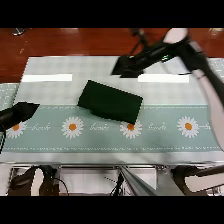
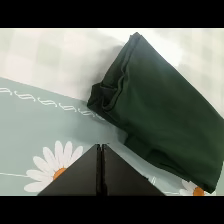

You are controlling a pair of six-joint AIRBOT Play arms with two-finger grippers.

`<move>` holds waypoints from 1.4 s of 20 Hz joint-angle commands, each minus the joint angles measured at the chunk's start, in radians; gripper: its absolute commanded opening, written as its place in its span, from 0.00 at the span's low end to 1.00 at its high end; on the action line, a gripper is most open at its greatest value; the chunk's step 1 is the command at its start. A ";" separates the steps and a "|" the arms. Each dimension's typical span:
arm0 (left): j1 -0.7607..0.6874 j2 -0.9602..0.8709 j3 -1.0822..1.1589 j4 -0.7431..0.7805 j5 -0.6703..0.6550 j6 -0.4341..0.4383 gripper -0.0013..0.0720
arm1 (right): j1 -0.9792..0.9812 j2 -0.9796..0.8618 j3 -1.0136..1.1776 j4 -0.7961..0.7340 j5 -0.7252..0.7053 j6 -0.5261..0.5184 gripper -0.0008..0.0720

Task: Fold the shirts.

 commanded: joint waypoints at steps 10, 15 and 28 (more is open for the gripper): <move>-0.049 -0.003 -0.089 -0.006 0.007 0.000 0.05 | -0.259 0.722 -1.226 -0.113 -0.676 0.277 0.86; -0.062 -0.004 -0.101 -0.006 0.008 0.000 0.05 | -0.188 0.362 -1.161 0.273 -0.618 -0.063 0.86; -0.062 -0.004 -0.101 -0.006 0.008 0.000 0.05 | -0.010 -0.015 -0.680 0.317 -0.470 -0.192 0.07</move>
